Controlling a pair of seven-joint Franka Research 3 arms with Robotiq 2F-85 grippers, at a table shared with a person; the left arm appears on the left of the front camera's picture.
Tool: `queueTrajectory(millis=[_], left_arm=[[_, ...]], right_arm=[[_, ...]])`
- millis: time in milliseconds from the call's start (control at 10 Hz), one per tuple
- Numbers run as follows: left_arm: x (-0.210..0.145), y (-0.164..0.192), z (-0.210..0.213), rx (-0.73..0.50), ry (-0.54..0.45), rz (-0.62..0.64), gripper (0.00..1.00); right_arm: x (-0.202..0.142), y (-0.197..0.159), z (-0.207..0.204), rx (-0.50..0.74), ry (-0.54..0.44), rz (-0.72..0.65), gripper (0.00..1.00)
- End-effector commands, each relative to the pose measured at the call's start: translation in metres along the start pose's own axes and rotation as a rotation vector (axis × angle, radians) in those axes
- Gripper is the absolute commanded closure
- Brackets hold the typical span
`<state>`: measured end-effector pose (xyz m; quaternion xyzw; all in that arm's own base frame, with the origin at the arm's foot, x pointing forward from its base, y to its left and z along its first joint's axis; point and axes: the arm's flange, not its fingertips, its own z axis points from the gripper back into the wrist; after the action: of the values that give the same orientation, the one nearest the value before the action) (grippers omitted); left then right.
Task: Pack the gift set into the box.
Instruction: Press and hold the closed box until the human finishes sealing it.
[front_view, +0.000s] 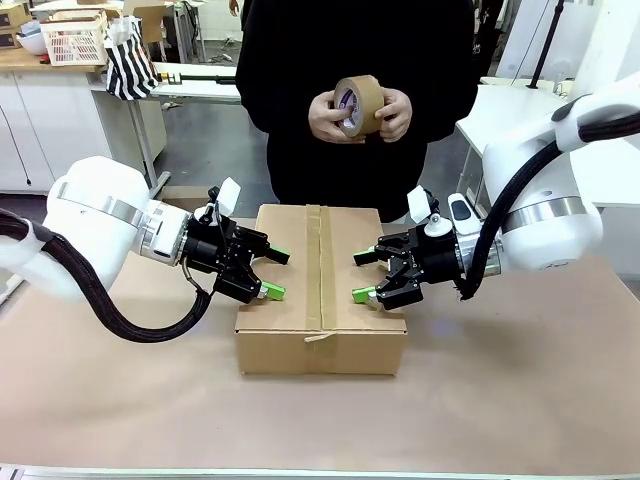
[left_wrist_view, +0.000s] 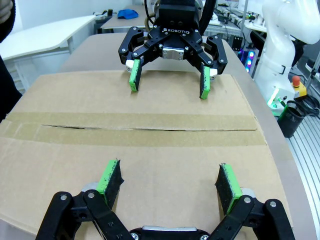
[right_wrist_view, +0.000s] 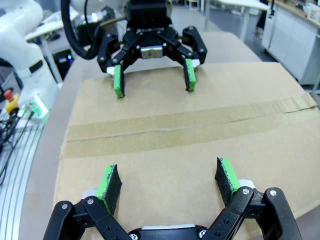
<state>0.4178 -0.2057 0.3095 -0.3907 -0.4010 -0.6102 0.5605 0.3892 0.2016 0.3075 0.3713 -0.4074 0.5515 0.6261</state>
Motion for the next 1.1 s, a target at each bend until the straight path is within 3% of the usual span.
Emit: queueTrajectory(millis=[0,1000], left_arm=[[-0.0013,-0.0004,0.0002,-0.002,-0.007,0.016,0.0],[-0.0013,-0.0004,0.0002,-0.002,-0.007,0.016,0.0]], right_arm=[[-0.0006,0.001,-0.001,-0.004,0.008,0.025,0.0],[-0.0006,0.001,-0.001,-0.004,0.008,0.025,0.0]])
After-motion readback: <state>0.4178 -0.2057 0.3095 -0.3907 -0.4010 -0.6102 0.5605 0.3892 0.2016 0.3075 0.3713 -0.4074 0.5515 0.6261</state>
